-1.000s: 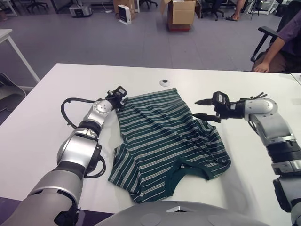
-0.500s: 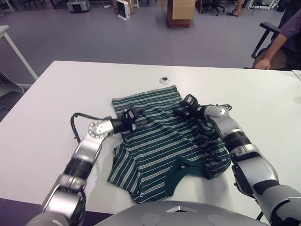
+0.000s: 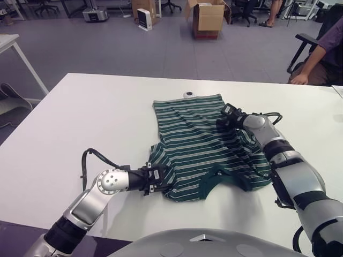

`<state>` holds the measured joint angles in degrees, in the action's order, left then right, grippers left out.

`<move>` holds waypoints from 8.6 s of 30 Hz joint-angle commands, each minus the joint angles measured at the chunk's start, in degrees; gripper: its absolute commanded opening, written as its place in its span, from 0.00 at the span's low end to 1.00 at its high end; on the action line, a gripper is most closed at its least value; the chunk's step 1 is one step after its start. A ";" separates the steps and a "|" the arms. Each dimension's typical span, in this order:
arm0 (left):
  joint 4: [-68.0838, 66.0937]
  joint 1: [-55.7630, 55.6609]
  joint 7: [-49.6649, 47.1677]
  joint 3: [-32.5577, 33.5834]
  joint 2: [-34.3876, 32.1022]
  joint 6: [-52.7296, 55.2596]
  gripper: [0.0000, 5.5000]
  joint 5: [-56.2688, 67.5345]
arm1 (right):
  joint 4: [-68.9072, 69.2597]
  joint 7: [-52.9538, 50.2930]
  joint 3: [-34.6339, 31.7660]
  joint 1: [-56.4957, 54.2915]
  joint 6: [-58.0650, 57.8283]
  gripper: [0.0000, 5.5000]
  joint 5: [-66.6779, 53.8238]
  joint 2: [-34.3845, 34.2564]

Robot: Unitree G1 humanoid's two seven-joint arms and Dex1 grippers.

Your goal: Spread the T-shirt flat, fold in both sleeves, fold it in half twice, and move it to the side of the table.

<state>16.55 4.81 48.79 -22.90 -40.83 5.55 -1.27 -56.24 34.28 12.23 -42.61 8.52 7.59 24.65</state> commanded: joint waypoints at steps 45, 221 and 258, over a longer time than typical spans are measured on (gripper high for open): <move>3.43 15.54 9.17 23.16 -12.96 9.33 0.48 20.23 | 47.64 32.17 -17.75 41.56 -11.09 0.50 -20.48 33.98; -63.39 -41.50 17.21 9.70 6.91 -9.54 0.00 10.33 | -5.86 41.08 4.70 -9.97 -6.42 0.07 -11.02 7.78; -13.07 -17.20 -16.56 19.50 12.61 2.59 0.48 4.19 | 26.94 29.07 10.91 10.51 -8.98 0.36 1.30 6.68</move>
<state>1.80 -13.05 31.18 -3.40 -26.67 7.29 3.75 -32.88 60.80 20.05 -33.59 1.38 9.08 35.11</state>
